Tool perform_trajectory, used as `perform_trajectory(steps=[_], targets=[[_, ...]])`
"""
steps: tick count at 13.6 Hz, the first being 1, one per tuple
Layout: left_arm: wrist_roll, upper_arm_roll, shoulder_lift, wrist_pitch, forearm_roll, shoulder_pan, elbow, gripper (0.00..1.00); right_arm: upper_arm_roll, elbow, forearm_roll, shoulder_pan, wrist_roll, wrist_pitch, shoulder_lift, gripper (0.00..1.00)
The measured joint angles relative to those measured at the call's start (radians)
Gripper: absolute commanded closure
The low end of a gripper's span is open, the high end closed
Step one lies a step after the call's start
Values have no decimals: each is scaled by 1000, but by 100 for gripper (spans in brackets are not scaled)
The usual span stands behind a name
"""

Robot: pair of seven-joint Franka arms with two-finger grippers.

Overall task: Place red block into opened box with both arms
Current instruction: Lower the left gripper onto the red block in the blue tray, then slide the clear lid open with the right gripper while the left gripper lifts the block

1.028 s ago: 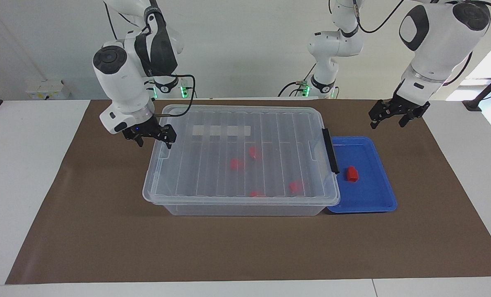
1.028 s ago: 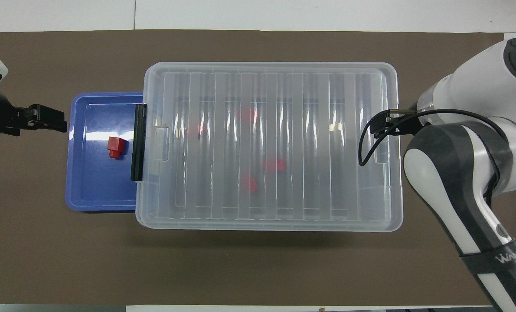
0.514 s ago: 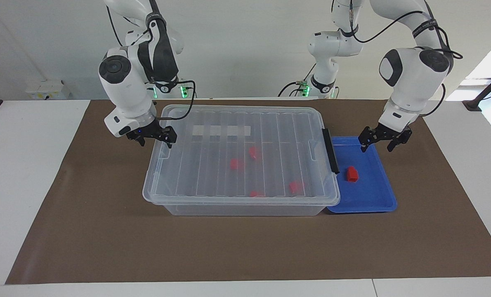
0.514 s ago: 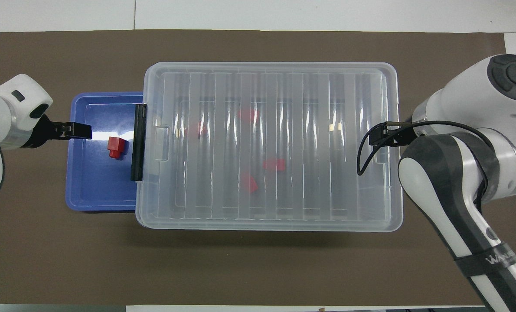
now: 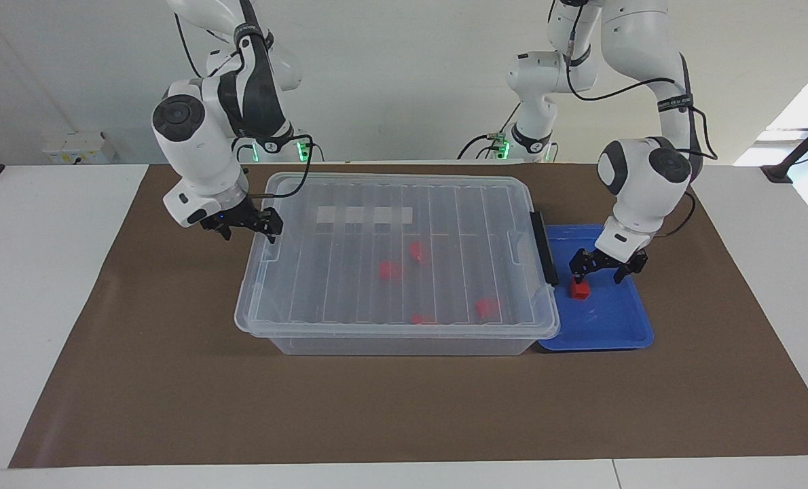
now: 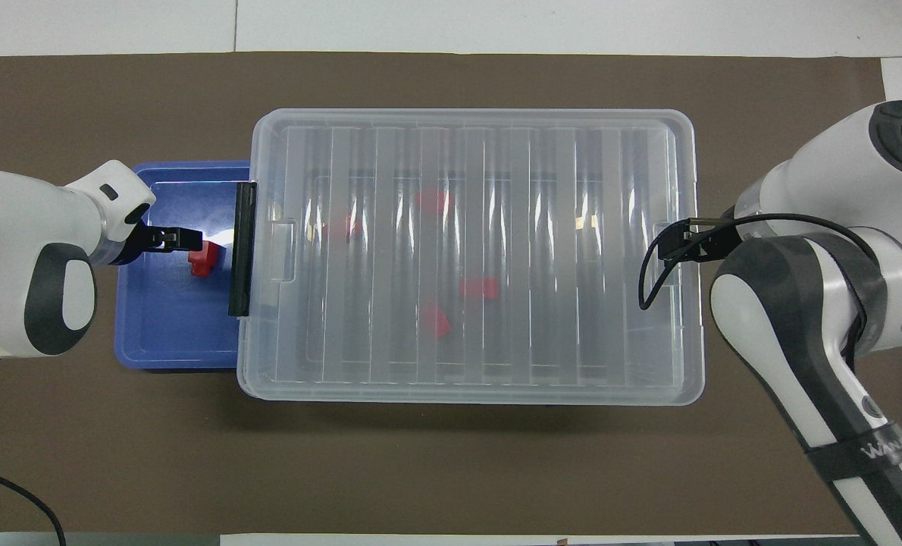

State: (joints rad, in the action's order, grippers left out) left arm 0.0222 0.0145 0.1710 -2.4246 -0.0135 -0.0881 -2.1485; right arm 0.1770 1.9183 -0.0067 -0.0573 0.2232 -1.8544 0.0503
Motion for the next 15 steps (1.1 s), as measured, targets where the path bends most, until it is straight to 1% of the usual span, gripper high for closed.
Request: perform_trajectory(steps=[3,8,12,14,15], targets=[[0,-3,52,-53,0,-1,-9,0,-27,4,0,-1,-42,0,-6,0],[0,-4,56,-54,0,-10,-9,0,-49,11,0,-1,-95,-1,-11,0],[-7,-8,56,-52,0,-25,-13,0,-89,17,0,-1,-166,-14,-13,0],[-8,-8,56,-52,0,-27,-15,15,-114,18,0,-1,-208,-22,-13,0],[-8,-7,56,-52,0,-27,-15,29,-123,18,0,-1,-224,-24,-13,0]])
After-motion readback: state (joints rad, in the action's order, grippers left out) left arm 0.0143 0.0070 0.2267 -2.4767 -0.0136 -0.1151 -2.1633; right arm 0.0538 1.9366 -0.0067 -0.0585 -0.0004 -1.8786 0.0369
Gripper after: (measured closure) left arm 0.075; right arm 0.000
